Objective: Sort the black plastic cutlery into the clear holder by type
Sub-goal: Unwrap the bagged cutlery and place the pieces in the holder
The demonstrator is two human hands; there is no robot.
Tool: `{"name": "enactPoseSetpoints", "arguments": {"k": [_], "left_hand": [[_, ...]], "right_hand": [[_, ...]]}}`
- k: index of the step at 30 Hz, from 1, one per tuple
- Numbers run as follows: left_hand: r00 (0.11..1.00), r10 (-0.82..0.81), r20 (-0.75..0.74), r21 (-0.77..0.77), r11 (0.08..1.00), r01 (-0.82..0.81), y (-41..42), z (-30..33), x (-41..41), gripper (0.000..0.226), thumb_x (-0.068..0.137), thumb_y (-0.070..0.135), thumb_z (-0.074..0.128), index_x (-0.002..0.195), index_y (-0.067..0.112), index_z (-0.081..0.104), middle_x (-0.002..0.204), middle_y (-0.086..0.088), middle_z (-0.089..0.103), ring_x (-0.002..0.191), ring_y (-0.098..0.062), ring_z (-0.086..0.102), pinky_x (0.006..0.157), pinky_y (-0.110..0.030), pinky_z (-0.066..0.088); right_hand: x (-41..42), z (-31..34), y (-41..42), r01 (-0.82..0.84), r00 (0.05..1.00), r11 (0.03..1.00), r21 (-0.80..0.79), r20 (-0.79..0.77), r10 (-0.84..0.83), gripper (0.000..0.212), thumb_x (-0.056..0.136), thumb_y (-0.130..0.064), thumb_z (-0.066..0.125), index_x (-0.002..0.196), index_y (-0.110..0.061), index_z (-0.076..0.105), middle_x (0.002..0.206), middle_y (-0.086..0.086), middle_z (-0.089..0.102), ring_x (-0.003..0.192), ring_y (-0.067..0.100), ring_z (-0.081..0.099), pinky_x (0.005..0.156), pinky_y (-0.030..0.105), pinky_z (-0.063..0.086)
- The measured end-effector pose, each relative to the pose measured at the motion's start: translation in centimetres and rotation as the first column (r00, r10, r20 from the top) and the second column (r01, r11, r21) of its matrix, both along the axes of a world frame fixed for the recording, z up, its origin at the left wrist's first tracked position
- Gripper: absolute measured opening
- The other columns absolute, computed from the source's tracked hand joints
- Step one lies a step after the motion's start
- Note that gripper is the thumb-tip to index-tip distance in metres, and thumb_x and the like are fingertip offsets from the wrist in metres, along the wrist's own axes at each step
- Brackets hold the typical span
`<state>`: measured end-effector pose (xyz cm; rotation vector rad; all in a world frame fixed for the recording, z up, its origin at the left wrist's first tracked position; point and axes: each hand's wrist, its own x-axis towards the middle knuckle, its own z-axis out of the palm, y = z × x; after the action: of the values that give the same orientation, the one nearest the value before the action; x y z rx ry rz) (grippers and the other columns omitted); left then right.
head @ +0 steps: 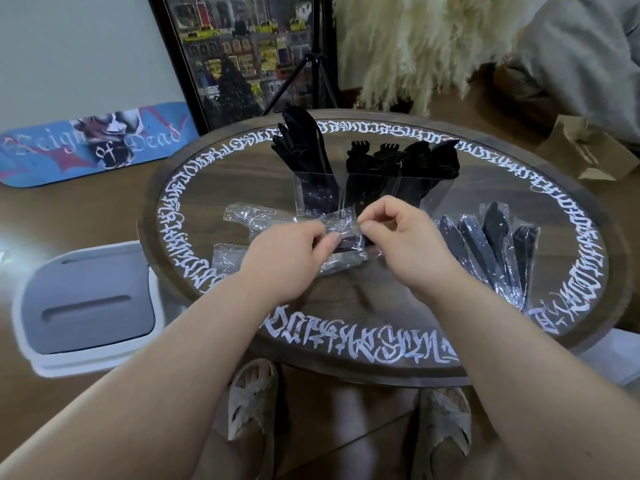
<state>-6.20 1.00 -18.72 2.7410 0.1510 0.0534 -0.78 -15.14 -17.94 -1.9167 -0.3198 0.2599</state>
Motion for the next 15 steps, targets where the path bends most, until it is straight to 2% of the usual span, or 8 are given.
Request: {"name": "enactPoseSetpoints", "arguments": {"k": [3,4,7,10,11,13,15], "left_hand": [[0.999,0.031,-0.008,-0.011,0.999,-0.032,0.8,0.0,0.1,0.039,0.099,0.048,0.035,0.076,0.02,0.052,0.063,0.004,0.051,0.066,-0.019,0.051,0.055,-0.032,0.034],[0.999,0.041,0.007,-0.011,0.999,-0.04,1.1,0.0,0.1,0.039,0.099,0.047,0.035,0.077,0.021,0.053,0.063,0.005,0.051,0.066,-0.018,0.051,0.055,-0.031,0.033],[0.998,0.058,0.035,0.031,0.998,-0.059,1.5,0.0,0.0,0.038,0.098,0.048,0.034,0.082,0.022,0.055,0.064,0.006,0.051,0.065,-0.017,0.051,0.053,-0.03,0.032],[0.997,0.064,0.05,0.076,0.995,-0.068,1.1,-0.2,0.1,0.038,0.098,0.049,0.035,0.085,0.02,0.057,0.065,0.007,0.05,0.068,-0.018,0.051,0.054,-0.031,0.033],[0.996,0.067,0.054,0.085,0.994,-0.071,1.1,-0.2,0.1,0.038,0.098,0.05,0.035,0.085,0.02,0.056,0.066,0.007,0.049,0.069,-0.019,0.051,0.055,-0.031,0.033],[0.996,0.078,0.05,0.089,0.993,-0.083,1.1,-0.4,0.1,0.037,0.098,0.05,0.035,0.084,0.021,0.053,0.066,0.008,0.047,0.07,-0.02,0.051,0.057,-0.031,0.034],[0.995,0.093,0.046,0.084,0.992,-0.096,1.2,-0.5,0.2,0.038,0.098,0.05,0.036,0.083,0.019,0.053,0.066,0.007,0.049,0.071,-0.021,0.052,0.057,-0.031,0.035]], "right_hand": [[0.5,0.5,0.1,0.092,0.985,0.974,0.207,-0.161,-0.059,0.03,0.089,-0.002,0.052,0.072,-0.026,0.06,0.07,0.0,0.058,0.069,0.02,0.05,0.062,0.032,0.042],[0.6,0.6,0.0,0.096,0.982,0.977,0.193,-0.181,-0.061,0.028,0.09,-0.002,0.051,0.077,-0.026,0.06,0.075,-0.001,0.058,0.073,0.021,0.052,0.064,0.032,0.044],[0.7,0.2,0.0,0.066,0.989,0.997,-0.029,-0.129,-0.069,0.018,0.089,-0.019,0.057,0.101,-0.032,0.056,0.104,-0.007,0.058,0.097,0.018,0.059,0.082,0.038,0.051],[0.3,0.1,0.5,0.084,0.996,0.98,-0.181,-0.015,-0.088,0.038,0.082,-0.045,0.065,0.112,-0.027,0.049,0.107,-0.008,0.054,0.098,0.013,0.055,0.082,0.034,0.047],[0.1,0.1,0.7,0.075,0.996,0.962,-0.264,0.062,-0.061,0.04,0.081,-0.045,0.066,0.111,-0.025,0.048,0.104,-0.009,0.054,0.094,0.011,0.054,0.078,0.031,0.044],[0.1,0.0,0.7,0.077,0.987,0.921,-0.383,0.162,-0.015,0.027,0.085,-0.032,0.063,0.105,-0.025,0.046,0.093,-0.009,0.057,0.088,0.013,0.056,0.072,0.03,0.04],[0.6,-0.3,0.2,0.17,0.973,0.888,-0.428,0.213,-0.084,0.015,0.088,-0.018,0.054,0.1,-0.024,0.049,0.087,-0.004,0.063,0.085,0.02,0.058,0.07,0.031,0.042]]}}
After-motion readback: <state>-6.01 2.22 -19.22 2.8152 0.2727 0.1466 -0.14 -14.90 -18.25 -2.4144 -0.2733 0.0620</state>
